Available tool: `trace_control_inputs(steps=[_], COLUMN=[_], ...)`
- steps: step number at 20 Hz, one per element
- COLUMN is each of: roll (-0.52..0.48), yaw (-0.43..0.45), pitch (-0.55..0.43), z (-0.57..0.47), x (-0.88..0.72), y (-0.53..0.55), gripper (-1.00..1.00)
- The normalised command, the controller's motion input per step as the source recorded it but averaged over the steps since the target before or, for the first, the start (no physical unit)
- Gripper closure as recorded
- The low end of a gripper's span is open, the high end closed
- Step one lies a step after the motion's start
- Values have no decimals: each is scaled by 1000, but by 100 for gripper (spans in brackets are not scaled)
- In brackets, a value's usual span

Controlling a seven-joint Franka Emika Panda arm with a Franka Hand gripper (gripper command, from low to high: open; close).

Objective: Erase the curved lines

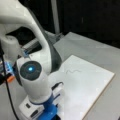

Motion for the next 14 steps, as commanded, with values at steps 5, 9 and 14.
trace_control_inputs(steps=[5, 9, 14], roll=[-35, -67, -64], yaw=[-27, -27, -32], pitch=[-81, -75, -82], z=[-92, -47, -39], x=[-22, -34, -39], y=[35, 11, 8], gripper=[100, 100, 100])
